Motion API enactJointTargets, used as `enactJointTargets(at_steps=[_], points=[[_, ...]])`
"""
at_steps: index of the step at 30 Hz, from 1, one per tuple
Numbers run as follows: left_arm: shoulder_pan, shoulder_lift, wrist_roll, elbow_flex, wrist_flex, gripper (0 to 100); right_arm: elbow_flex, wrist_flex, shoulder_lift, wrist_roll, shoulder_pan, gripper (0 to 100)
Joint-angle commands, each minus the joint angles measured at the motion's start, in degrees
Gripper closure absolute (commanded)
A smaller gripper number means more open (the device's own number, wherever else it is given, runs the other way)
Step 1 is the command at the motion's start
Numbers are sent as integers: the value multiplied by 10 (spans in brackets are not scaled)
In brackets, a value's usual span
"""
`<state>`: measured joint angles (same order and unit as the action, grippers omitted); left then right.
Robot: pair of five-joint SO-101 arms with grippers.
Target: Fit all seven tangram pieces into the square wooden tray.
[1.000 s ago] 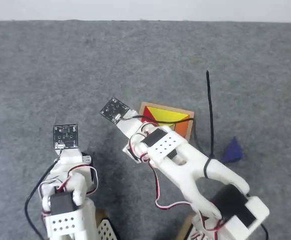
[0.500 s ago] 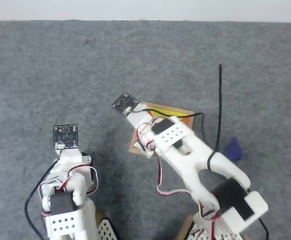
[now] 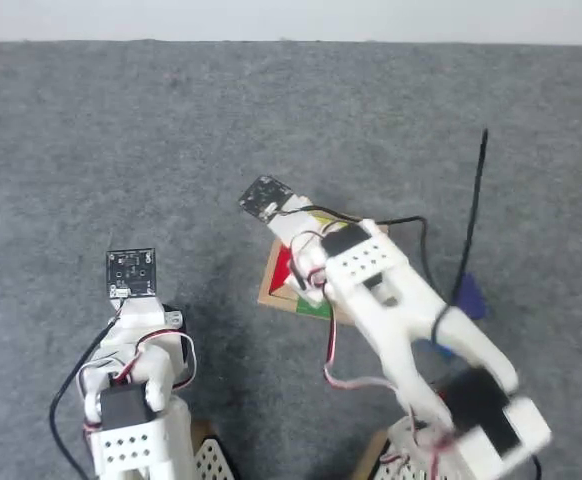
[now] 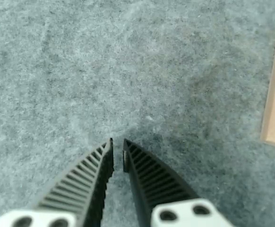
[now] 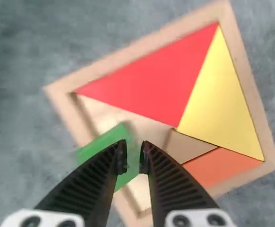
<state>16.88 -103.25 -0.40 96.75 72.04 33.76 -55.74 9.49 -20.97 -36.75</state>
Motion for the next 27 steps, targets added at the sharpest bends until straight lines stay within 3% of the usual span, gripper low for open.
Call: enactJointTargets(at_steps=[1, 9, 14, 21, 27], points=[[-4, -10, -3, -3, 2, 964, -25, -68, 98, 8, -32, 925], [-4, -10, -3, -3, 2, 964, 83, -80, 118, -37, -39, 924], [-4, -10, -3, -3, 2, 964, 109, -35, 118, -38, -39, 923], [-4, -10, -3, -3, 2, 964, 103, 18, 29, -41, -34, 923], [-4, -10, -3, -3, 2, 964, 44, 22, -49, -64, 22, 923]])
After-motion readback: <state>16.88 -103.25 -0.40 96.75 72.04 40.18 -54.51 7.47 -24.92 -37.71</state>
